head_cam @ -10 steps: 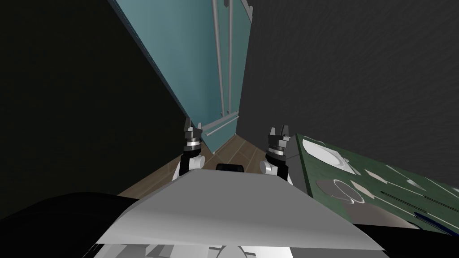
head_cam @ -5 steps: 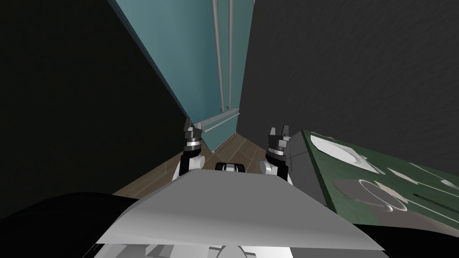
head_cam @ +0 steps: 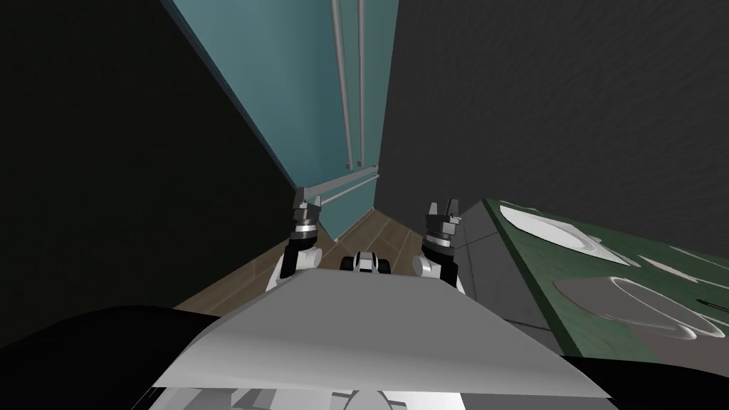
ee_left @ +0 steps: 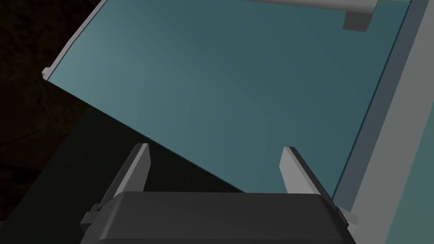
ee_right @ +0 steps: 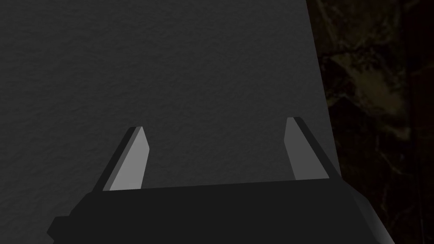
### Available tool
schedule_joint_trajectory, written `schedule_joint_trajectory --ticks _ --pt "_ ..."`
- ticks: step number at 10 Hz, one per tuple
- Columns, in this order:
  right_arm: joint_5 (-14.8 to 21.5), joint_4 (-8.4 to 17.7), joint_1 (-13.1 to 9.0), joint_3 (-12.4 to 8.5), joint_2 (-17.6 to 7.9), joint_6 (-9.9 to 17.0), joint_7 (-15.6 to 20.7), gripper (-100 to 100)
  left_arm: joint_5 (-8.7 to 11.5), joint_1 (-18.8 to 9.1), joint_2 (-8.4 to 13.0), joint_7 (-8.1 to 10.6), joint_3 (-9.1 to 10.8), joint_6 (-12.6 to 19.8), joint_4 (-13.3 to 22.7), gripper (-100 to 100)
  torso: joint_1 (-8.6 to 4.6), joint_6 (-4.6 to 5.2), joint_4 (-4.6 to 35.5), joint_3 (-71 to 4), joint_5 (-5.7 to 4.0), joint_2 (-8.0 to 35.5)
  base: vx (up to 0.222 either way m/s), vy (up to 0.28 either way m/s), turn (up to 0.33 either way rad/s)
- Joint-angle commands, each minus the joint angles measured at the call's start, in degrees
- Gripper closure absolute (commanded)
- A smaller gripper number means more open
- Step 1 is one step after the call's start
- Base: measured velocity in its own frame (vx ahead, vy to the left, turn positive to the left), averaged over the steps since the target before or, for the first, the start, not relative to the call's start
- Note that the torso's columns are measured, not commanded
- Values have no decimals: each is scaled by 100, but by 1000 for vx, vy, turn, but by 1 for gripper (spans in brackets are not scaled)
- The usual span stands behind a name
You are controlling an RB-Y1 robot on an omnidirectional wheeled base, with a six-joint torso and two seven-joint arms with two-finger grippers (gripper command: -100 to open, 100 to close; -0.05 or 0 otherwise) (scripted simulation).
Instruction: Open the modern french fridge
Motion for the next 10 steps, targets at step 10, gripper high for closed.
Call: schedule_joint_trajectory --ticks 10 --pt "0 0 0 0 0 0 0 0 1150 -435 1010 386 1458 933 858 -100 -1 0 7 -4 0 8 28 -18 -198"
